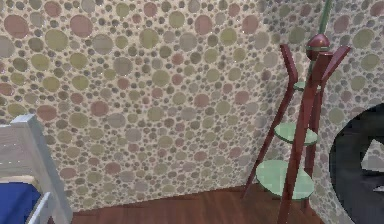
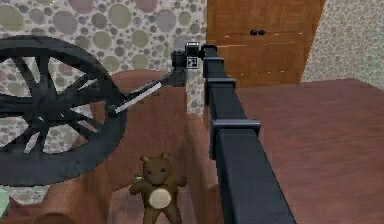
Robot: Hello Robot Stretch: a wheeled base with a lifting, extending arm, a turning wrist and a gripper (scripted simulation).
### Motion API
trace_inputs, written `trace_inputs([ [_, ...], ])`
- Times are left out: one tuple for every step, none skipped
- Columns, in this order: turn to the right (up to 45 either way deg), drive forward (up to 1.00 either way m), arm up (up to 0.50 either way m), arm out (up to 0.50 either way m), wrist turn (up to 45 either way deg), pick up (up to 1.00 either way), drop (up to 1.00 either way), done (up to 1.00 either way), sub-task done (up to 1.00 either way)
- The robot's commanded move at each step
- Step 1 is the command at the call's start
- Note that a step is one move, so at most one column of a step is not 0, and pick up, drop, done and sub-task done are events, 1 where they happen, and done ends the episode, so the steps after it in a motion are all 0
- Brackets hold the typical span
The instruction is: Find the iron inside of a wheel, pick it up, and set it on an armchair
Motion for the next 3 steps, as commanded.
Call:
trace_inputs([
  [0.0,0.0,0.0,0.0,33.0,0.0,0.0,0.0,0.0],
  [0.0,0.0,-0.38,0.0,0.0,0.0,0.0,0.0,0.0],
  [0.0,0.0,-0.5,0.0,0.0,0.0,0.0,0.0,0.0],
])
